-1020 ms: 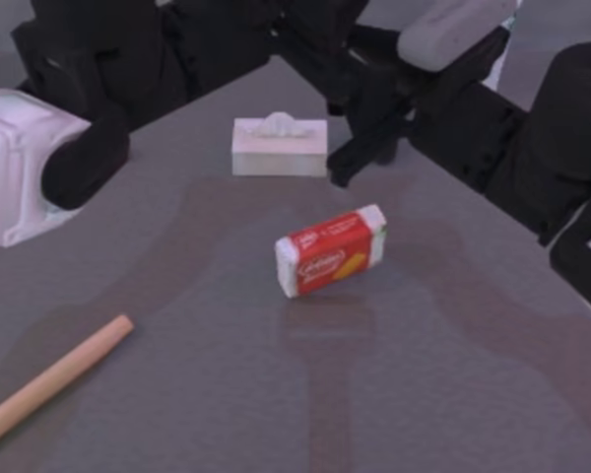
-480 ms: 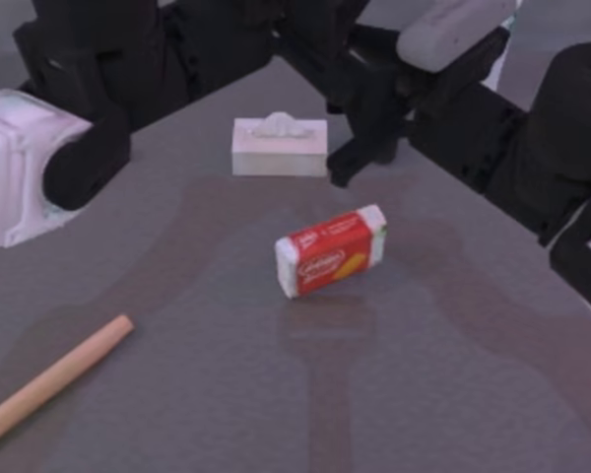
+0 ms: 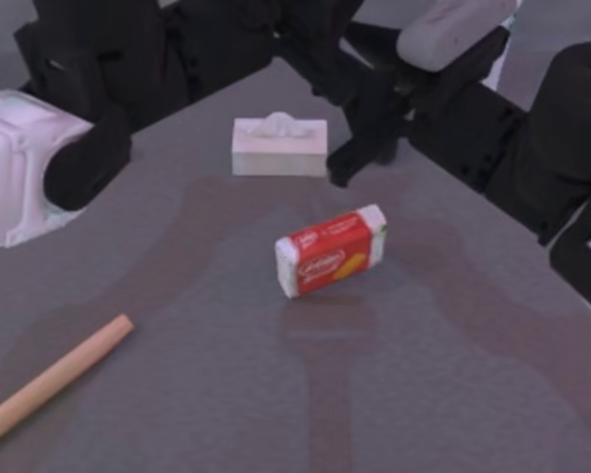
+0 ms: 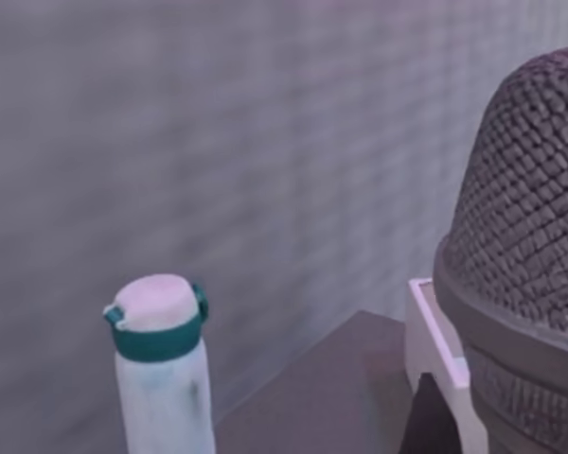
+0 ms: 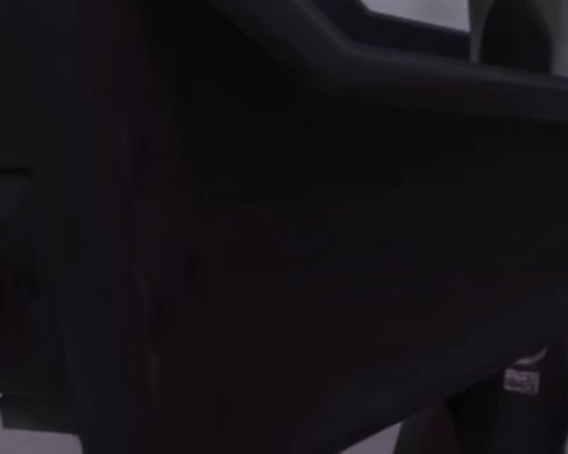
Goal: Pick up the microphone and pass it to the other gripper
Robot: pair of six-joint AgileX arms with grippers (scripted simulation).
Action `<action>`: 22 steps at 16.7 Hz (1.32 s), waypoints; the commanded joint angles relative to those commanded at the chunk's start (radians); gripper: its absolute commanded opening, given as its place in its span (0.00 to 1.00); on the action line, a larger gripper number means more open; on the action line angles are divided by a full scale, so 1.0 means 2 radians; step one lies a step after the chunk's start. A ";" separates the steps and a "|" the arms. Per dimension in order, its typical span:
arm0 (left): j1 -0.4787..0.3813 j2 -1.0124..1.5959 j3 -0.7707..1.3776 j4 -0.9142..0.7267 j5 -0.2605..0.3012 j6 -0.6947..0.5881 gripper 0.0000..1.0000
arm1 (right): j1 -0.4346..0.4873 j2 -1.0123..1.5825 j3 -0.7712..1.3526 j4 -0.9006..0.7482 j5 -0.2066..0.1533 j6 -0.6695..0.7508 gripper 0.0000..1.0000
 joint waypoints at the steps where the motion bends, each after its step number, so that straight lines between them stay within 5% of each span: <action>1: 0.000 0.000 0.000 0.000 0.000 0.000 0.00 | 0.000 0.000 0.000 0.000 0.000 0.000 0.60; 7: 0.000 0.000 0.000 0.000 0.000 0.000 0.00 | 0.000 0.000 0.000 0.000 0.000 0.000 1.00; 16: 0.001 -0.004 0.004 -0.001 -0.004 0.003 0.00 | -0.003 0.003 -0.006 -0.001 0.003 -0.003 1.00; 22: 0.055 -0.033 -0.022 -0.004 0.044 0.001 0.00 | -0.016 -0.096 -0.091 -0.013 -0.012 -0.002 1.00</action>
